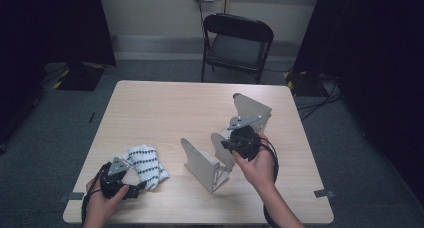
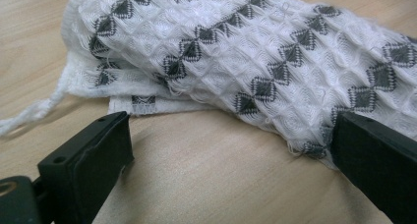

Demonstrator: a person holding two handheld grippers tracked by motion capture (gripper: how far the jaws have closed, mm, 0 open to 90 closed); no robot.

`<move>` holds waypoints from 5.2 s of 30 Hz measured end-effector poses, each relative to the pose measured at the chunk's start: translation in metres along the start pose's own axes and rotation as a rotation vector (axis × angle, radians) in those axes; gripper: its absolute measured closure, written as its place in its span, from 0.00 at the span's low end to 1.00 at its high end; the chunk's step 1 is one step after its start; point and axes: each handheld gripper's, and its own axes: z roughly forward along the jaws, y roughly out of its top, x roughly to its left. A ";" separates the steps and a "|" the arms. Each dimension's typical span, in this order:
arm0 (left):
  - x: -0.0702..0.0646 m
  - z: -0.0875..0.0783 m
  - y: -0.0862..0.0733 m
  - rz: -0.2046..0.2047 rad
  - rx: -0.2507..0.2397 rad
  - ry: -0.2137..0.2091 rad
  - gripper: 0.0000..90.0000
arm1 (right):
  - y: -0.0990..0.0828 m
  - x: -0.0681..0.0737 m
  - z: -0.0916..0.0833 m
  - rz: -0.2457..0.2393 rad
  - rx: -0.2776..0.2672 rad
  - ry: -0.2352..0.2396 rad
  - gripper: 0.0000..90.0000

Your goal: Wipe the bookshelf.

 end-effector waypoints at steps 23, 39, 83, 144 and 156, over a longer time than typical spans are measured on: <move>0.000 0.000 0.000 0.001 0.002 -0.001 0.02 | 0.026 0.000 -0.002 -0.098 -0.007 -0.002 1.00; 0.001 0.000 0.000 0.004 0.001 -0.004 0.02 | 0.021 -0.004 0.009 -0.143 -0.002 0.044 1.00; 0.001 0.001 0.000 0.006 0.004 0.000 0.01 | -0.043 -0.048 -0.037 0.129 -0.097 -0.177 0.60; 0.001 0.001 0.000 0.007 0.005 0.000 0.01 | -0.043 -0.055 -0.028 0.159 -0.042 -0.273 0.79; 0.001 0.001 0.001 0.009 0.008 -0.001 0.01 | -0.042 -0.059 -0.026 0.180 -0.067 -0.253 0.89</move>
